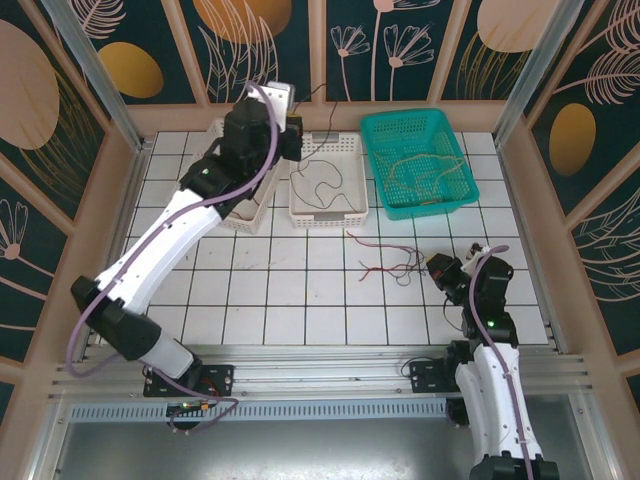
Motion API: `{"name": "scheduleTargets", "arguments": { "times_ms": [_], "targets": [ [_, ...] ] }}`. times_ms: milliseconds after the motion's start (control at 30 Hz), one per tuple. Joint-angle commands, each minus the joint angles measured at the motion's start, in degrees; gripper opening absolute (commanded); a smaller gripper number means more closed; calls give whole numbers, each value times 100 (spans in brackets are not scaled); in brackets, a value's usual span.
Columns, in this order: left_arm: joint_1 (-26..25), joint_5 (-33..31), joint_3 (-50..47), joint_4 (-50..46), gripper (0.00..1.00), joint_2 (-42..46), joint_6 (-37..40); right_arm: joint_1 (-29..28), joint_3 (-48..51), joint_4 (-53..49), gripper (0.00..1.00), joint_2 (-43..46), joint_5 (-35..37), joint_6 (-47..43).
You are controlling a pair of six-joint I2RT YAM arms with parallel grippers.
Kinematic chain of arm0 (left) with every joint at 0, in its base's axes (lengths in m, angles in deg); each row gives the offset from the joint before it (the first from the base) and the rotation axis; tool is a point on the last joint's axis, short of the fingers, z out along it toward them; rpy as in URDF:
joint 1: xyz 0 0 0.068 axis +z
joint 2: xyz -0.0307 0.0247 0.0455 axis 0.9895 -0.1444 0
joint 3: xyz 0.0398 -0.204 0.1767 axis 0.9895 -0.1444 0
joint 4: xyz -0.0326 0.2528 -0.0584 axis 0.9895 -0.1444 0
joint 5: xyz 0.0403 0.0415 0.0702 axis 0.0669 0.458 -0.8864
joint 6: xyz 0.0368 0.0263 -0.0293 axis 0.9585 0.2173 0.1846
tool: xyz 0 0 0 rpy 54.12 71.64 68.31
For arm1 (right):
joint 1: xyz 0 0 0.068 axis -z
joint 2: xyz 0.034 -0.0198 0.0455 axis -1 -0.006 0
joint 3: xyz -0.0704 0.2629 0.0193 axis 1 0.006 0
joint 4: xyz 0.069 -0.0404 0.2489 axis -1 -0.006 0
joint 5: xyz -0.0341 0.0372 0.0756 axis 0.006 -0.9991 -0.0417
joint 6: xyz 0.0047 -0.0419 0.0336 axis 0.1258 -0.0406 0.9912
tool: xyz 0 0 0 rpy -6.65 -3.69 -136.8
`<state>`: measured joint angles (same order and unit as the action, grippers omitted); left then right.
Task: Untangle the cables
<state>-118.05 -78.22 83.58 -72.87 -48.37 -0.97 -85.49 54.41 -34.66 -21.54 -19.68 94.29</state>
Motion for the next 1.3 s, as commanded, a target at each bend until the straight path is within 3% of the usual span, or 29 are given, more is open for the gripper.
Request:
{"name": "scheduleTargets", "arguments": {
  "times_ms": [0, 533, 1033, 1267],
  "targets": [
    [27, 44, 332, 312, 0, -350, 149, 41, -244, -76, 0, 114, -145, -156],
    [49, 158, 512, 616, 0, -1952, -284, 43, -438, -334, 0, 262, -199, -376],
    [50, 502, -214, 1065, 0, -2783, -843, 43, -404, -332, 0, 297, -237, -368],
    [49, 305, -929, 1511, 0, -2789, -1198, 42, -403, -334, 0, 308, -246, -372]
  ]
}}
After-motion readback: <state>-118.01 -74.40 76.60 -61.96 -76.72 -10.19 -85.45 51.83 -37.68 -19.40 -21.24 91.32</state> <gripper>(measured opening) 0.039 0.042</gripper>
